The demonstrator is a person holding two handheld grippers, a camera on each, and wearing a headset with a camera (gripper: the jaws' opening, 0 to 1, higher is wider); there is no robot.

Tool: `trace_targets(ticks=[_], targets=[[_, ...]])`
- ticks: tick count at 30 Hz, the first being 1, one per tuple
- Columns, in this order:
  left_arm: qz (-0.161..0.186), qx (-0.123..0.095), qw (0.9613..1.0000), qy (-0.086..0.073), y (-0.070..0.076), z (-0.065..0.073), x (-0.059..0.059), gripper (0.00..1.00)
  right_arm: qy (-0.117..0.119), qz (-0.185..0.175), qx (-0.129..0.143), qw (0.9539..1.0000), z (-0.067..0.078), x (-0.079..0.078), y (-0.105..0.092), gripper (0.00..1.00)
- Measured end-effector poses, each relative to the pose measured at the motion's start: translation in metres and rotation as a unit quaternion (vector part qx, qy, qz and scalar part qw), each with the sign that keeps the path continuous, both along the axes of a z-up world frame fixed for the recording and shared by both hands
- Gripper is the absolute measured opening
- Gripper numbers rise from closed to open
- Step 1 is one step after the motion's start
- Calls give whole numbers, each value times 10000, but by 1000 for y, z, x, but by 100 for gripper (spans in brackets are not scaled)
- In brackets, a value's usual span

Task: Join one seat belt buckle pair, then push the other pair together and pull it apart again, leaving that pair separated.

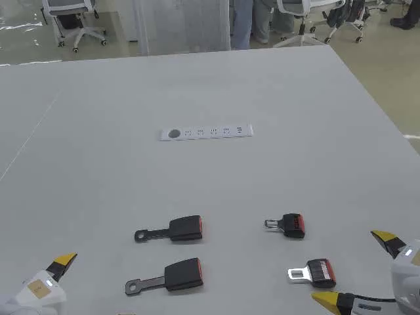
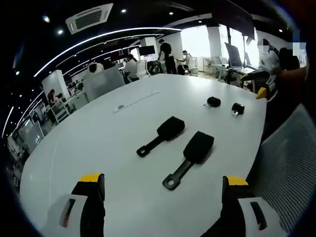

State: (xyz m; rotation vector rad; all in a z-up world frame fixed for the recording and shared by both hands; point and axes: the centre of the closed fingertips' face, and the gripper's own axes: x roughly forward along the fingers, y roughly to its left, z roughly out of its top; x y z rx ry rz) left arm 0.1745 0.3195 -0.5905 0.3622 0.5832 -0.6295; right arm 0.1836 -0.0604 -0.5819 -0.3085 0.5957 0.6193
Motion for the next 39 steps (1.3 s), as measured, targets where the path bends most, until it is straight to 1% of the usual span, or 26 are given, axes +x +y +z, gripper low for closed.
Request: trace_targets(ticks=[7,9,12,19,26,33,39], targets=[[43,-3,10000,0,1,0,0,100,26,28,-37,10000,-2,-1,1,97],[34,4,10000,1,1,0,-1,100,46,22,-39,10000,-3,-1,1,100],[30,-5,10000,5,1,-1,-1,100,17,36,-46,10000,-3,-1,1,100],[33,-13,10000,7,1,-1,1,100,47,19,-76,10000,-4,0,0,100],[33,1,10000,-1,0,-1,1,100,25,34,-124,9999,-3,1,-2,99],[-3,-18,10000,16,-1,-1,0,100,54,78,-187,9998,-5,-1,-2,98],[-103,137,9999,-1,-1,-2,-1,100,84,121,-240,9996,-8,-2,-1,97]])
